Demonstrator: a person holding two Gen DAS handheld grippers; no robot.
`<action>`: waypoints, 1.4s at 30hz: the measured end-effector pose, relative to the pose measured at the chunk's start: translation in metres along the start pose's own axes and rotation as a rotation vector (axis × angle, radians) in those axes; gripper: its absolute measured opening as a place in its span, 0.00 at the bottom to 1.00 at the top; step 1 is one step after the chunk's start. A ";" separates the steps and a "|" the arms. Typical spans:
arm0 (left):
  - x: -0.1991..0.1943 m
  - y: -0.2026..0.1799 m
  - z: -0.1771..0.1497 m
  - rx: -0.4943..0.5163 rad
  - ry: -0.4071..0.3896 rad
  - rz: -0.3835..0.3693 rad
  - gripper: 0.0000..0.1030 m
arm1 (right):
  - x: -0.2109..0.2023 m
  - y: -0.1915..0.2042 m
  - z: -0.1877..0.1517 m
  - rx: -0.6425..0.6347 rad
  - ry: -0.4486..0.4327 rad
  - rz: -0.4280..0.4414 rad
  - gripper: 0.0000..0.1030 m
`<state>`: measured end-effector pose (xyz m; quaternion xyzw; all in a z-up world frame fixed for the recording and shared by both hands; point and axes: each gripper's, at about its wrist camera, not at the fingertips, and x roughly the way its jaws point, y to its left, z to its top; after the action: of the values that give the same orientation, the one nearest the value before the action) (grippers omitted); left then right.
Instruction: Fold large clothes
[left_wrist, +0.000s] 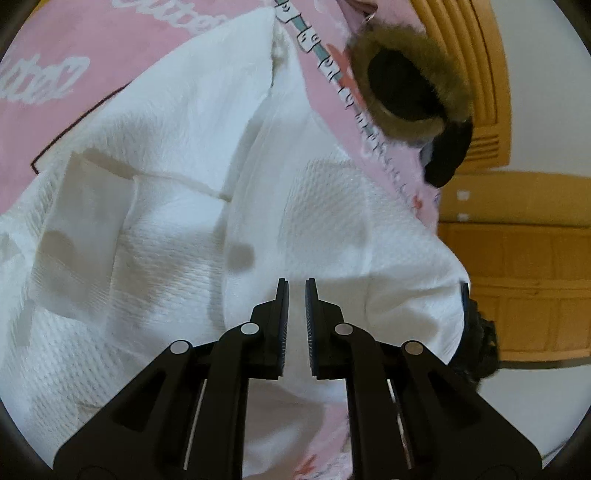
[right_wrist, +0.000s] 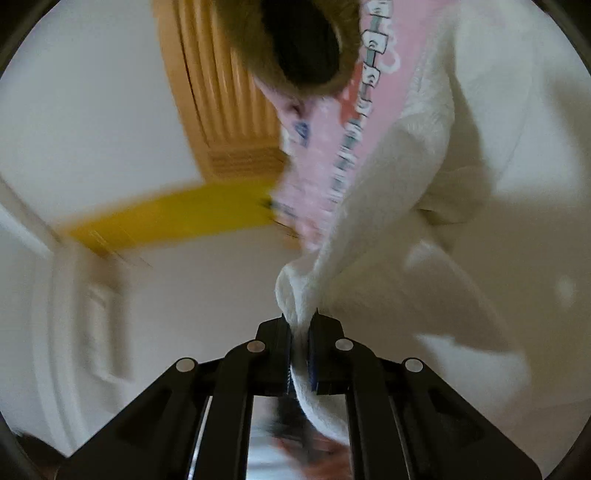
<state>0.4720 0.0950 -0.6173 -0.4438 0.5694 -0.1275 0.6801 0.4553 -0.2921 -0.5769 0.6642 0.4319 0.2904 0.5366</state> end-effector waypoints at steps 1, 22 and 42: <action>-0.002 -0.001 0.001 -0.003 -0.002 -0.010 0.09 | -0.003 -0.003 0.005 0.053 -0.023 0.067 0.06; 0.078 0.006 -0.019 0.008 0.041 0.181 0.48 | -0.087 -0.086 0.004 -0.056 -0.091 -0.235 0.06; -0.018 -0.128 0.075 0.473 -0.204 0.215 0.04 | -0.032 0.041 0.044 -0.493 -0.087 -0.197 0.06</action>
<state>0.5757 0.0682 -0.5128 -0.2203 0.4964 -0.1385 0.8282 0.4891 -0.3430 -0.5464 0.4799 0.3872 0.3044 0.7260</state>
